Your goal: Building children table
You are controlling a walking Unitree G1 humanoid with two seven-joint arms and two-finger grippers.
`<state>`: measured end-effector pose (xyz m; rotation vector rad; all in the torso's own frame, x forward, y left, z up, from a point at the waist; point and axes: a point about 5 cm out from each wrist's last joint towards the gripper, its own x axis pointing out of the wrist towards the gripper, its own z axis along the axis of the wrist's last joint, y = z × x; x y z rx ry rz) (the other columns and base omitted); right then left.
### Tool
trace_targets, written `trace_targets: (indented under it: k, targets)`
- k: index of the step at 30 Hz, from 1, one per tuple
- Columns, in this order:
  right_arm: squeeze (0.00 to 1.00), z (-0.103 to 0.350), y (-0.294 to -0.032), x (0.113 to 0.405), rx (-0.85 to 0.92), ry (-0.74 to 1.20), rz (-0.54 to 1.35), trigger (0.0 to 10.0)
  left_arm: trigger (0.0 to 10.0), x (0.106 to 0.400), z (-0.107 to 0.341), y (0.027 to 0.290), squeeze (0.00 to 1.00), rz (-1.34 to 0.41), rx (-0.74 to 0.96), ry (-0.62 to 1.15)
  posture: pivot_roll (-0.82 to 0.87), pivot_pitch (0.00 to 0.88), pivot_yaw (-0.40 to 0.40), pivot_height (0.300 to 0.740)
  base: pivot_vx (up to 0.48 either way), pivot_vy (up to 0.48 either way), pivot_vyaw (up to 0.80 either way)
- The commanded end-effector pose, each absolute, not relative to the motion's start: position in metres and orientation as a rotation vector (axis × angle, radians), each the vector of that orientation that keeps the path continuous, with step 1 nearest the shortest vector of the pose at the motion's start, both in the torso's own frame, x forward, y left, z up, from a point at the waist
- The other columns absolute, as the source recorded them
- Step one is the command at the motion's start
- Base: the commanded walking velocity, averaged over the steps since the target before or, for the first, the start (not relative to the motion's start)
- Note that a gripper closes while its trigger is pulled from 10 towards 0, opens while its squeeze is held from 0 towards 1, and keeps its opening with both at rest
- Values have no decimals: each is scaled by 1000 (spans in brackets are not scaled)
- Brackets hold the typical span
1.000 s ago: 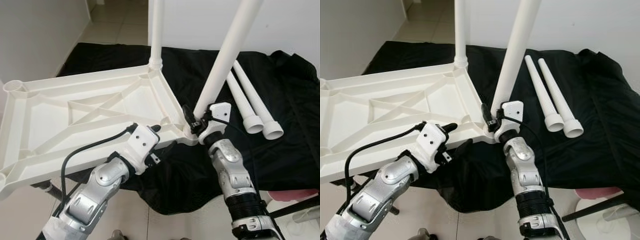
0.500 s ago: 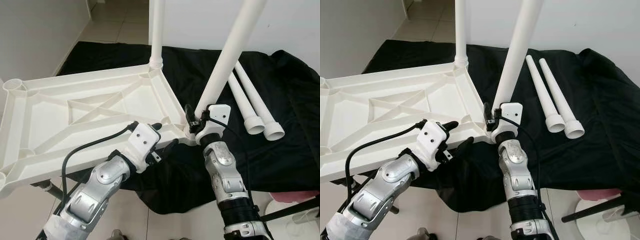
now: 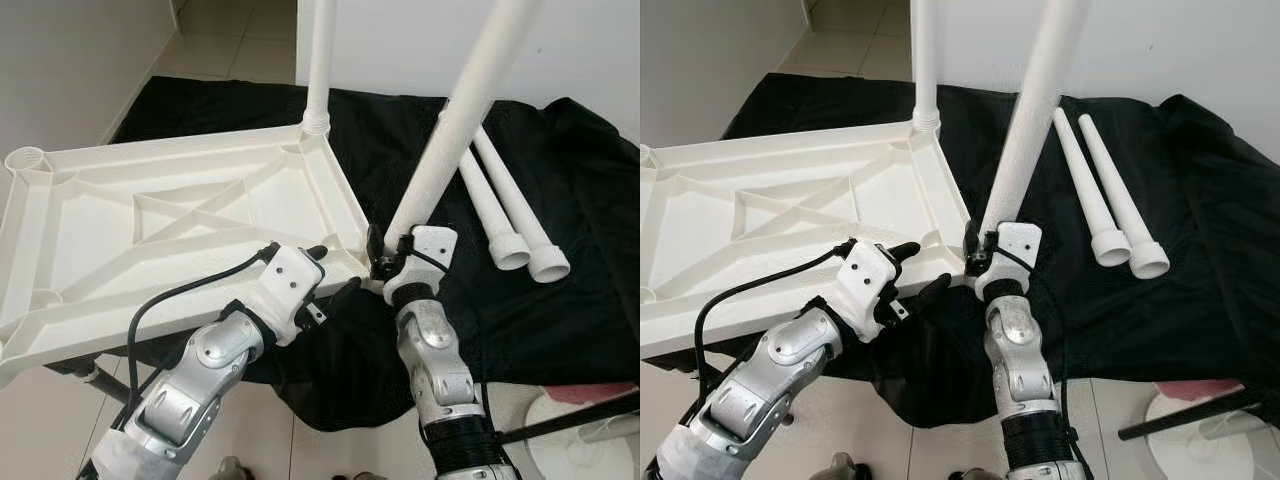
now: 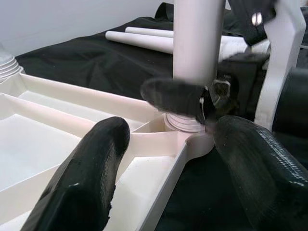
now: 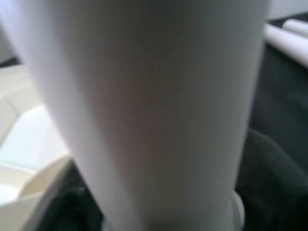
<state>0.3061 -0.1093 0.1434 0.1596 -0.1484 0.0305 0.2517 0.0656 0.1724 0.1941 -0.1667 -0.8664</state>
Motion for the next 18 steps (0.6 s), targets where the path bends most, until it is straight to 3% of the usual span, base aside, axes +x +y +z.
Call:
trace_targets:
  k: [1,2,3,4,18]
  targets:
    - [1000,139,-113,306,162,-133,34,10000,10000,249,166,64,0,-934,210,-140,60,102,-42,740,0,0,0]
    - [459,142,-111,307,168,-145,64,10000,10000,249,166,64,0,-935,210,-140,60,102,-42,740,0,0,0]
    - [459,142,-111,307,168,-145,64,10000,10000,249,166,64,0,-935,210,-140,60,102,-42,740,0,0,0]
    - [0,144,-111,307,168,-155,84,10000,10000,249,166,63,0,-936,210,-141,60,102,-42,740,0,0,0]
    - [0,152,-128,313,124,-201,273,10000,10000,249,165,62,0,-949,215,-142,53,90,-40,740,0,0,0]
